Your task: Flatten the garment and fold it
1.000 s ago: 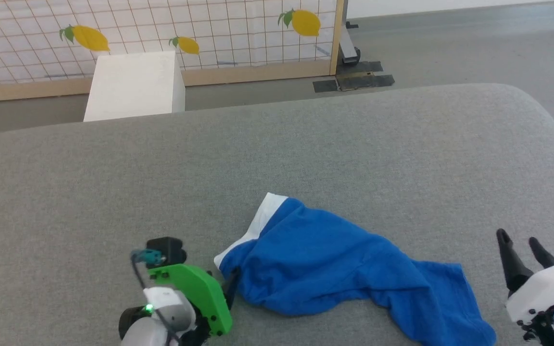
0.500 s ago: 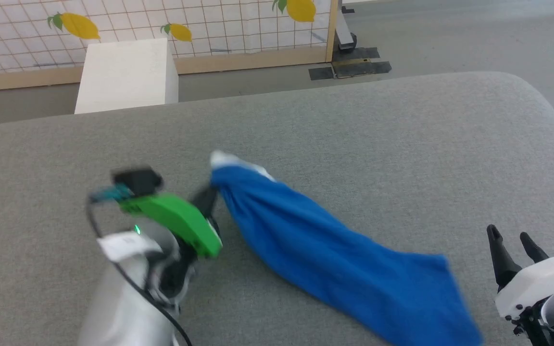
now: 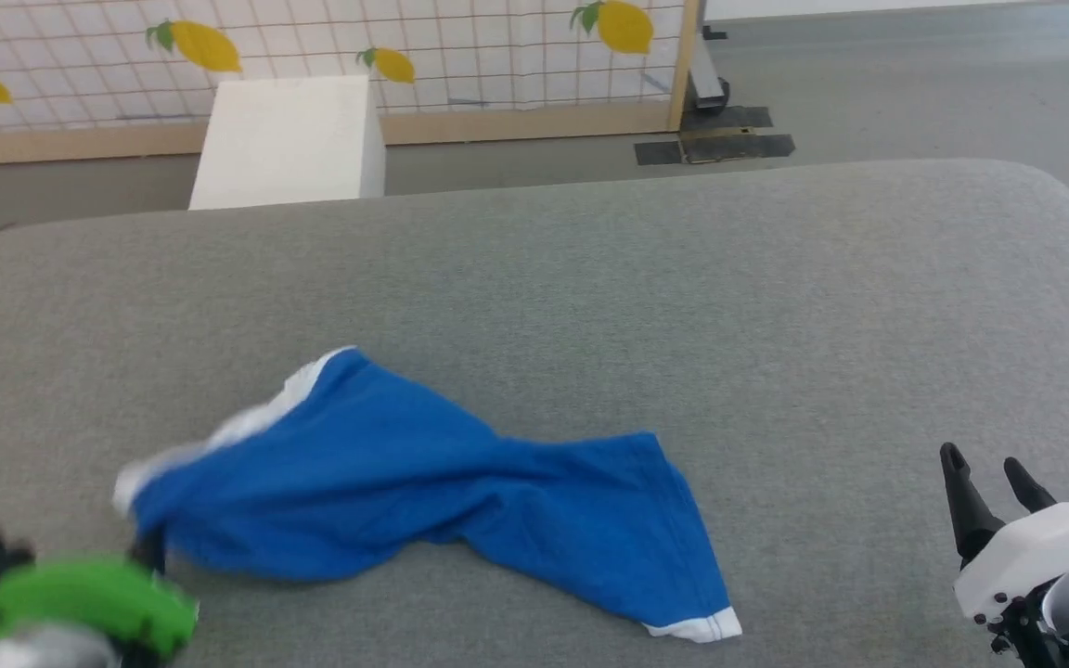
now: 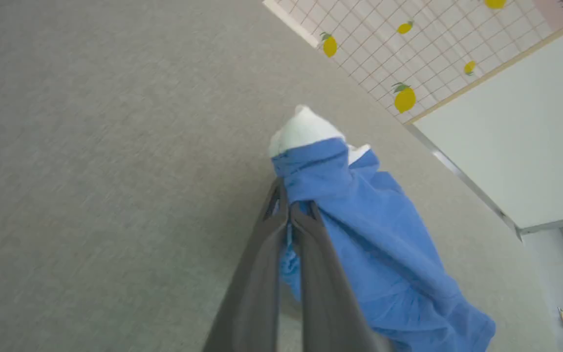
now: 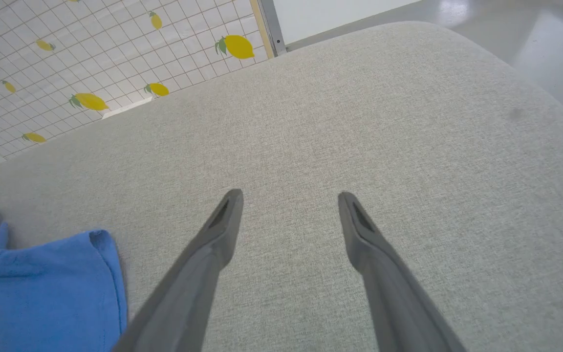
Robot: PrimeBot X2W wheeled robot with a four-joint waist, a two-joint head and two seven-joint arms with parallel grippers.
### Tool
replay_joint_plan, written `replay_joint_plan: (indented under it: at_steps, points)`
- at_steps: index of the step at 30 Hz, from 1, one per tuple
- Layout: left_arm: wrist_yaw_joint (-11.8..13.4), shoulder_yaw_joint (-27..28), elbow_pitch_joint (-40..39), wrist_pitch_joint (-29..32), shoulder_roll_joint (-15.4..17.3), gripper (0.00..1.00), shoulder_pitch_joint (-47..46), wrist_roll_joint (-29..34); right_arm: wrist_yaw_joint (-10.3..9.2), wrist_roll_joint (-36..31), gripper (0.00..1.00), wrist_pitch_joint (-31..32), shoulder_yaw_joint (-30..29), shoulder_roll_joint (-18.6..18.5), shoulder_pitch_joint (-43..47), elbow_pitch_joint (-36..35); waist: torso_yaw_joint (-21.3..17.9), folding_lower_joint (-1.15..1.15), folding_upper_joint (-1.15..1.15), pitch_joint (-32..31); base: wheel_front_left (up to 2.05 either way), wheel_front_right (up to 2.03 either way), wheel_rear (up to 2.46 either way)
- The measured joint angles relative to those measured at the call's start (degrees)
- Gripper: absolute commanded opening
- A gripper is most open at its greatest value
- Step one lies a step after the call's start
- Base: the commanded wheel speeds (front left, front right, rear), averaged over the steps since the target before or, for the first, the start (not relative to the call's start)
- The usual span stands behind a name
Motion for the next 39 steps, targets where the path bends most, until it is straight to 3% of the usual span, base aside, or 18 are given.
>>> replay_joint_plan:
  at_steps: [2, 5, 6, 7, 8, 10, 13, 14, 15, 18, 25, 30, 36, 37, 38, 39]
  points:
    - [1.75, 1.15, 2.04, 0.73, -0.36, 0.0, 4.14, 0.0, 0.0, -0.01, 1.0, 0.0, -0.03, -0.02, 0.0, 0.01, 0.77, 0.0, 0.0, 0.13, 0.0, 0.0, 0.0]
    - [2.44, 0.47, 5.38, 2.75, -1.21, 0.0, 6.71, -0.22, 0.01, -0.03, 1.0, 0.04, 0.23, -0.01, 0.0, 0.01, 1.99, 0.0, 0.0, 0.32, 0.0, 0.0, 0.0]
    - [2.41, 0.02, 6.56, 3.33, -1.44, 0.13, 6.79, -0.25, 0.0, -0.08, 1.0, 0.15, 0.62, -0.01, -0.02, 0.01, 2.46, 0.0, 0.0, 0.38, 0.0, 0.0, 0.0]
    - [2.21, -0.4, 6.94, 3.67, -1.57, 0.92, 6.73, -0.42, 0.01, -0.16, 1.0, 0.36, 0.85, -0.01, -0.03, 0.0, 2.85, 0.0, 0.0, 0.42, 0.0, 0.0, 0.0]
    - [1.89, -0.52, 7.05, 3.54, -1.67, 1.0, 6.59, -0.8, 0.0, -0.31, 1.0, 0.55, 1.23, -0.01, -0.08, 0.0, 3.25, 0.0, 0.0, 0.48, 0.0, 0.0, 0.0]
    - [0.69, -0.43, 6.8, 0.86, -1.75, 1.0, 5.49, -0.73, 0.0, -0.76, 1.0, 1.0, 2.89, -0.07, -0.55, 0.03, 4.26, 0.0, 0.0, 0.59, 0.0, 0.0, 0.0]
    - [-4.19, -1.24, 4.43, -6.8, -0.25, 1.0, 2.81, 2.47, 0.0, -2.14, 1.0, 2.12, 6.99, -0.03, -2.94, 0.32, 5.49, 0.0, 0.0, 0.67, 0.0, 0.0, 0.0]
    - [-8.05, -1.86, 2.76, -15.19, 1.82, 1.0, 0.61, 6.68, 0.01, -2.89, 1.0, 3.5, 11.11, -0.04, -5.63, 0.93, 6.13, 0.0, 0.0, 0.76, 0.0, 0.0, 0.0]
    - [-9.54, -2.37, 2.21, -19.9, 2.87, 1.0, -0.15, 9.69, 0.0, -3.44, 1.0, 4.52, 13.44, -0.05, -7.12, 1.47, 6.37, 0.0, 0.0, 0.85, 0.0, 0.0, 0.0]
    - [-11.44, -4.33, 3.08, -30.1, 4.56, 1.0, -0.82, 17.01, 0.0, -5.72, 1.0, 9.39, 21.64, -0.04, -11.77, 4.07, 6.84, 0.0, 0.0, 1.26, 0.0, 0.0, 0.0]
    - [-12.11, -6.88, 6.14, -33.5, 3.01, 1.0, -0.86, 23.24, 0.0, -6.99, 1.0, 22.53, 38.58, 0.09, -20.41, 11.43, 7.63, 0.0, 0.0, 3.19, 0.0, 0.0, 0.0]
    - [-12.95, -6.21, 7.62, -33.66, 1.29, 1.0, -2.11, 22.84, 0.0, -7.24, 1.0, 24.5, 44.01, 0.1, -23.57, 17.08, 8.33, 0.0, 0.0, 4.8, 0.0, 0.0, 0.0]
    - [-14.05, -4.54, 7.79, -33.75, -0.08, 1.0, -3.38, 22.45, 0.0, -5.93, 1.0, 21.35, 45.14, 0.08, -24.42, 22.62, 9.02, 0.0, 0.0, 6.1, 0.0, 0.0, 0.0]
    - [-14.24, -4.34, 7.95, -33.75, -0.14, 1.0, -3.44, 22.43, 0.0, -5.47, 0.31, 20.57, 45.09, 0.08, -24.77, 23.13, 9.02, 0.0, 0.0, 6.23, 0.0, 0.0, 0.0]
    - [-14.46, -4.19, 8.11, -33.75, -0.27, 1.0, -3.48, 22.4, 0.0, -4.85, 0.06, 19.6, 45.11, 0.08, -24.97, 23.48, 8.97, 0.0, 0.0, 6.29, 0.0, 0.0, 0.0]
    - [-14.49, -3.92, 8.4, -33.75, -0.59, 1.0, -3.52, 21.9, 0.0, -4.04, 0.0, 18.57, 45.07, 0.08, -25.07, 23.72, 8.88, 0.0, 0.0, 6.27, 0.0, 0.0, 0.0]
